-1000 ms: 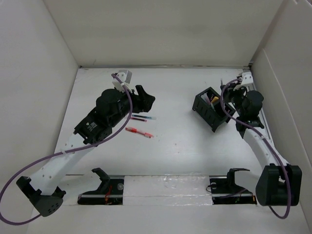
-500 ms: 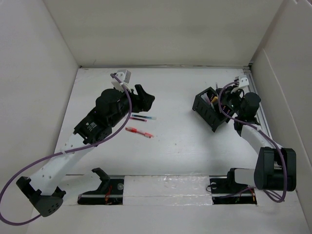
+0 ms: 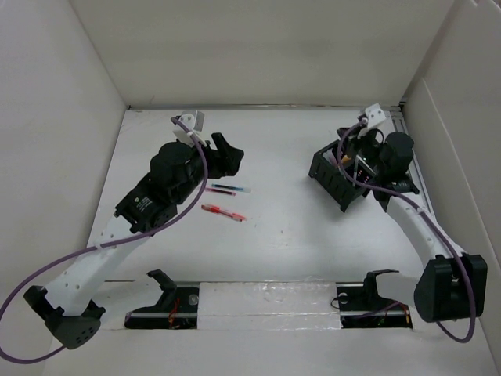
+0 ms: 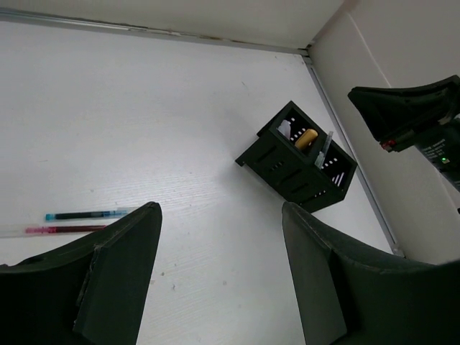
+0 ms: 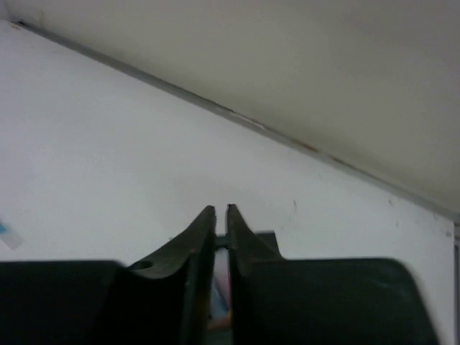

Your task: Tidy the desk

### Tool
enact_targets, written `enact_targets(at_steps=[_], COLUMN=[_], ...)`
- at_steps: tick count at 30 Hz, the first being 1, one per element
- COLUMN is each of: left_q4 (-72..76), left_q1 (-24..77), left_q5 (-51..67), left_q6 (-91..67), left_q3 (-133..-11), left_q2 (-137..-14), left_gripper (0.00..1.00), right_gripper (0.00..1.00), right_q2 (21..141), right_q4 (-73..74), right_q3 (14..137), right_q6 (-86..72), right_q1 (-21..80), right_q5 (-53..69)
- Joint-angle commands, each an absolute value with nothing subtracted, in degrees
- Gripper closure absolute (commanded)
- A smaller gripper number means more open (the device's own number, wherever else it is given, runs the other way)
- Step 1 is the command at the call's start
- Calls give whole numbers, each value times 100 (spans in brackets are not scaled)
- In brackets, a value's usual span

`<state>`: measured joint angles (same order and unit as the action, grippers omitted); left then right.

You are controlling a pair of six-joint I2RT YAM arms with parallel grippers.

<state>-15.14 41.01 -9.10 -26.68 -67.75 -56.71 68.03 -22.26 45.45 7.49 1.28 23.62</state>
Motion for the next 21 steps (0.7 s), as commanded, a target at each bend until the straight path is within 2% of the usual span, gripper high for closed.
enact_targets(at_steps=[1,3,6,10,14,16,17,18,19,21], left_q4=[-1493,-1686,-1941,-2389,-2592,-2680,-2715,-2716,-2742,-2751], left_q1=[4078,4078,4078,4078,4078,4078,4078,4078,4078,4078], left_q5=[-1387,-1764,-2152,-2644,-2839,-2935,-2944,-2944,-2962,-2971], left_q6=[-2689,-2785,-2961,-3067,-3085,-3076,-3067,-3059,-3050,-3032], left_q3=[-7215,-7330,-7479,-7620,-7629,-7594,-7559,-7541,-7515,-7497], left_q2=[-5344,-5108,-4940,-4632,-4246,-4149,-4061,-4034,-3982,-3938], left_gripper=[36,38,42,43,43,43,42,42,42,42], right_gripper=[88,96,100,100,99,83,72,71,63,59], right_q2=[6863,7327,7996,9496,10490,10861,11185,11362,11521,11950], right_q4=[-1364,-969,-695,-168,386,676,816,913,1010,1299], right_q3=[5437,5807,6177,7152,8407,8770,9093,9245,9429,9885], right_q6=[1632,1984,2153,2284,2478,2522,2540,2540,2557,2584], right_q1=[991,1849,2826,3601,4086,4192,4288,4289,4376,4465], right_q5=[2128,1874,1583,1574,1397,1476,1468,1476,1459,1363])
